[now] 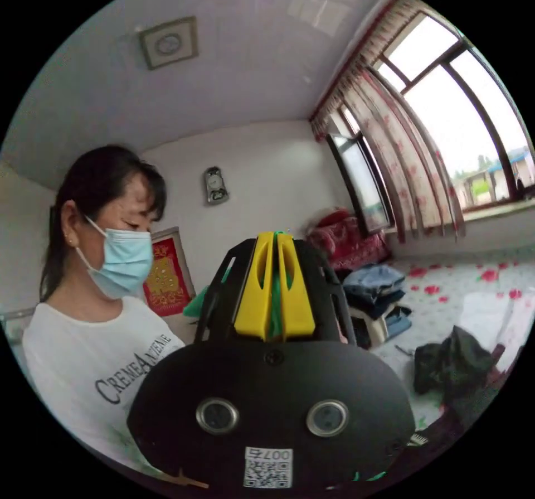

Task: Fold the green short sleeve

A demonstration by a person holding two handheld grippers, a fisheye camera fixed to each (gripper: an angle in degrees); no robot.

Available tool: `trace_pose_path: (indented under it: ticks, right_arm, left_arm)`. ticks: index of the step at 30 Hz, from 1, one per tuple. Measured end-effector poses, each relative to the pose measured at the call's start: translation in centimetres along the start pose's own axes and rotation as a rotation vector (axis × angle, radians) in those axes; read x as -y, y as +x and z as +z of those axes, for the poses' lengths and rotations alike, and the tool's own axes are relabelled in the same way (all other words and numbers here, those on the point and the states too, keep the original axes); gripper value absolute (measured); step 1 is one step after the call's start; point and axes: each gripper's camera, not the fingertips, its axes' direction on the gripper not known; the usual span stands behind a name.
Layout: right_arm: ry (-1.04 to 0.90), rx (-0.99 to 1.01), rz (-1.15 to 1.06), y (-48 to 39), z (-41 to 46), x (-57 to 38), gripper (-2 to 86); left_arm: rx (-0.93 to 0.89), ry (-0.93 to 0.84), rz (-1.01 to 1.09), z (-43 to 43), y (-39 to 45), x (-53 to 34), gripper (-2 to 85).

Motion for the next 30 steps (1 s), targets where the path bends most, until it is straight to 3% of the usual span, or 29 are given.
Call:
trace_pose_path:
  ticks: [6, 14, 20, 24, 27, 29, 30]
  right_arm:
    - [-0.359, -0.037, 0.387, 12.8, 12.3, -17.1, 2.3]
    - [-0.645, -0.456, 0.774, 20.6, 8.1, -39.9, 6.2]
    - [-0.771, -0.590, 0.776, 23.6, 10.5, -47.3, 8.6]
    - [-1.013, -0.560, 0.775, 27.6, 16.7, -53.1, 6.4]
    - [-1.118, -0.558, 0.746, 29.7, 19.4, -54.7, 1.8]
    - [-1.114, -0.596, 0.668, 30.6, 19.9, -53.3, 0.8]
    - [-1.066, -0.635, 0.610, 31.2, 19.8, -51.3, 0.5]
  left_arm:
    - [0.034, -0.113, -0.168, 2.8, -5.7, -2.4, 7.1]
    - [0.061, -0.159, -0.303, 2.5, -12.8, -6.0, 7.5]
    - [-0.007, -0.123, -0.138, 4.0, -12.3, 0.9, 9.2]
    - [-0.029, -0.080, 0.023, 5.8, -10.0, 7.0, 10.5]
    - [0.020, -0.193, 0.125, 10.5, -8.7, 10.2, 9.9]
    - [0.145, -0.417, 0.178, 15.9, -8.7, 10.1, 6.4]
    - [0.181, -0.448, 0.194, 16.7, -8.8, 9.8, 5.1]
